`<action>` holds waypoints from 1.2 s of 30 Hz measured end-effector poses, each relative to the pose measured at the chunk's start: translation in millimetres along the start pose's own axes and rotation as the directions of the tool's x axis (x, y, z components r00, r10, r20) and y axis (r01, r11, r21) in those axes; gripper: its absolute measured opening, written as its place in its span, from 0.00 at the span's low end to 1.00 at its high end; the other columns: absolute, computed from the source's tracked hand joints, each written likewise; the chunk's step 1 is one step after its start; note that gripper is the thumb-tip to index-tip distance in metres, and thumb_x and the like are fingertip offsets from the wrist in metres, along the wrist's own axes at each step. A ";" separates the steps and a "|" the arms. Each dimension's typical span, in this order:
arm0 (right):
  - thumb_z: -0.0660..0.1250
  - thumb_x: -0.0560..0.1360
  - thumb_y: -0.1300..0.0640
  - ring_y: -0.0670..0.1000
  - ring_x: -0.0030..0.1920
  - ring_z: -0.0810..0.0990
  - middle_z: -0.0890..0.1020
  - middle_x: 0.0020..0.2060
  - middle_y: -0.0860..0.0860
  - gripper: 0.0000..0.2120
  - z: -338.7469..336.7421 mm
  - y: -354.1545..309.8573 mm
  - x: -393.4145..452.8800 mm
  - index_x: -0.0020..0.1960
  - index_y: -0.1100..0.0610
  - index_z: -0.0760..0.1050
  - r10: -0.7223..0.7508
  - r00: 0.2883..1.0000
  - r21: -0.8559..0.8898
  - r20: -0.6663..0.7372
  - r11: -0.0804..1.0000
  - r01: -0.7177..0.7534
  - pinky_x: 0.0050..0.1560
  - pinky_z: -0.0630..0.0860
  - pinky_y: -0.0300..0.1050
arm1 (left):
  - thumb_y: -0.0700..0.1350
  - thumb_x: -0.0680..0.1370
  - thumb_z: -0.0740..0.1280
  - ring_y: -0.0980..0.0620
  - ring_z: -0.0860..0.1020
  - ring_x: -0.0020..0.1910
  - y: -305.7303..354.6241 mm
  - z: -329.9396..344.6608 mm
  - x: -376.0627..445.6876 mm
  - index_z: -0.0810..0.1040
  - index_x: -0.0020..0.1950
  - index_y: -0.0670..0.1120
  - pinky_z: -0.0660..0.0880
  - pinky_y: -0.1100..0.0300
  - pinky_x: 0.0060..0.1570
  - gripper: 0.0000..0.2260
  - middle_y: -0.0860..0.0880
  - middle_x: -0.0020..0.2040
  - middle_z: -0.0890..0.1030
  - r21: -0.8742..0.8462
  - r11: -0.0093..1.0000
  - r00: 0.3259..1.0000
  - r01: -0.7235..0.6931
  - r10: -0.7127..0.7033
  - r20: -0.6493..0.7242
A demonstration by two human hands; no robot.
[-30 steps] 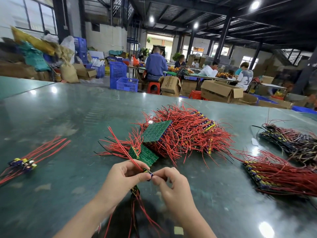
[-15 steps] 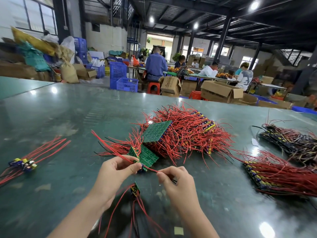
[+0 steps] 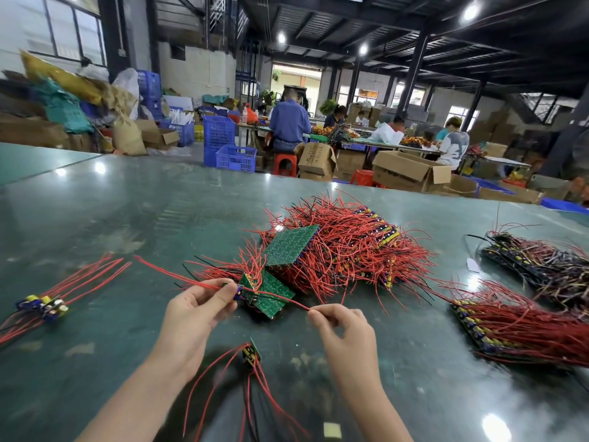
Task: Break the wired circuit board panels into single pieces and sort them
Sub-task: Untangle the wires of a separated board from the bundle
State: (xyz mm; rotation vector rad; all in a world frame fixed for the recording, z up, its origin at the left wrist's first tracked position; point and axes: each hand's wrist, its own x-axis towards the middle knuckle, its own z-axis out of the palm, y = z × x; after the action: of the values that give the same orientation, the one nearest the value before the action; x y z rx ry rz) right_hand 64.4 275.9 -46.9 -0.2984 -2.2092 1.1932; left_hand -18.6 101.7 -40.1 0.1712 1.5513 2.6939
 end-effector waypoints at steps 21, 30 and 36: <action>0.75 0.68 0.58 0.36 0.29 0.74 0.80 0.25 0.43 0.12 -5.1 -0.8 5.4 0.28 0.49 0.79 0.112 0.971 0.109 0.213 0.985 -0.137 0.34 0.68 0.27 | 0.37 0.73 0.69 0.59 0.75 0.30 5.1 -18.7 18.0 0.80 0.41 0.44 0.76 0.68 0.31 0.02 0.55 0.29 0.81 0.171 0.984 0.996 0.043 -0.029 -0.081; 0.67 0.76 0.51 0.36 0.42 0.76 0.83 0.34 0.43 0.15 0.7 1.5 2.4 0.31 0.42 0.79 0.070 0.991 0.041 0.116 0.996 -0.076 0.43 0.66 0.27 | 0.37 0.73 0.67 0.55 0.81 0.31 10.4 -18.6 16.3 0.78 0.43 0.42 0.81 0.62 0.36 0.01 0.48 0.32 0.82 -0.060 0.993 0.994 0.098 -0.101 -0.045; 0.60 0.80 0.56 0.40 0.35 0.79 0.84 0.32 0.46 0.18 2.3 10.5 9.4 0.35 0.52 0.82 0.286 0.958 0.295 -0.018 0.917 -0.269 0.44 0.71 0.40 | 0.37 0.76 0.63 0.53 0.81 0.30 16.2 -13.4 12.8 0.76 0.43 0.42 0.81 0.60 0.36 0.04 0.47 0.32 0.81 -0.157 0.969 0.981 0.191 -0.185 0.052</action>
State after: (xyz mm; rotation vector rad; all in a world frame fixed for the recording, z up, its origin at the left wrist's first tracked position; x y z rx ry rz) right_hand 54.7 284.6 -52.7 -0.5316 -1.9487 1.6184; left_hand -32.3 83.0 -31.7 0.0647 1.2622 2.6347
